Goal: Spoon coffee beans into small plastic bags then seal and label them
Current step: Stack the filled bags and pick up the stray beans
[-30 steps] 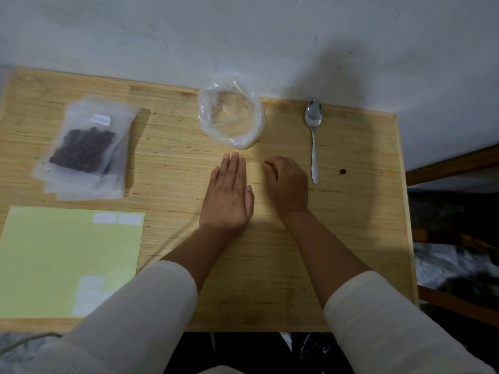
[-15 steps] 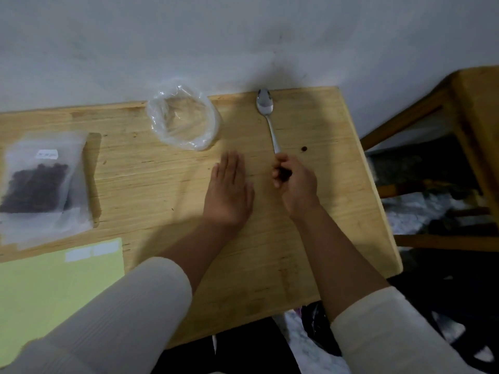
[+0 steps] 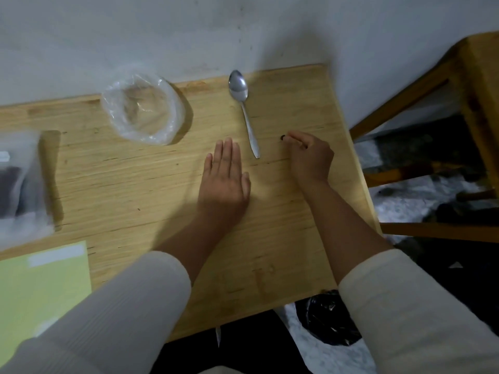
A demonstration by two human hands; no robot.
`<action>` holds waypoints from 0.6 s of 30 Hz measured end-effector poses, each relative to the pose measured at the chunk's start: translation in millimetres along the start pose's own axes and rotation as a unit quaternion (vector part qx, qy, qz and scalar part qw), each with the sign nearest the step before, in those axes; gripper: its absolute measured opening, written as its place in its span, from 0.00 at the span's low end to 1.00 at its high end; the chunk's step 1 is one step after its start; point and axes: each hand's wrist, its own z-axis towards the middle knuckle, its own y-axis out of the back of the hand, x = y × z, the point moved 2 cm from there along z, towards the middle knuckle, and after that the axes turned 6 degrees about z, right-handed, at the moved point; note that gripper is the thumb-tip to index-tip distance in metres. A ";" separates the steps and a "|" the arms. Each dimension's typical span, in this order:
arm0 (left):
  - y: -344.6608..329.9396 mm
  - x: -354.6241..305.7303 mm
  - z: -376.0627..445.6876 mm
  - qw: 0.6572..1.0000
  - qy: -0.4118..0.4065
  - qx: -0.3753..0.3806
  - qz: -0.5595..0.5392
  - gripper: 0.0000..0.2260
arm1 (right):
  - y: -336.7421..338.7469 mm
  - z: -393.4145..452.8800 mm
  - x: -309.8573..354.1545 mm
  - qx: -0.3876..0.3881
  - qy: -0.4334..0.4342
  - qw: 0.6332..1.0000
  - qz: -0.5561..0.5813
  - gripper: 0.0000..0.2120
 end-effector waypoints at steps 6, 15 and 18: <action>1.9 -1.6 0.6 0.999 0.005 0.031 0.017 0.25 | -5.5 11.8 -0.4 0.031 0.050 0.996 -0.061 0.13; 3.4 -1.5 2.9 0.999 0.014 0.048 0.011 0.26 | -6.3 9.9 -6.1 0.019 0.073 0.994 -0.075 0.07; 2.6 -0.9 2.6 0.999 0.009 0.039 0.003 0.26 | -8.9 6.1 -10.3 0.007 0.110 0.988 -0.107 0.08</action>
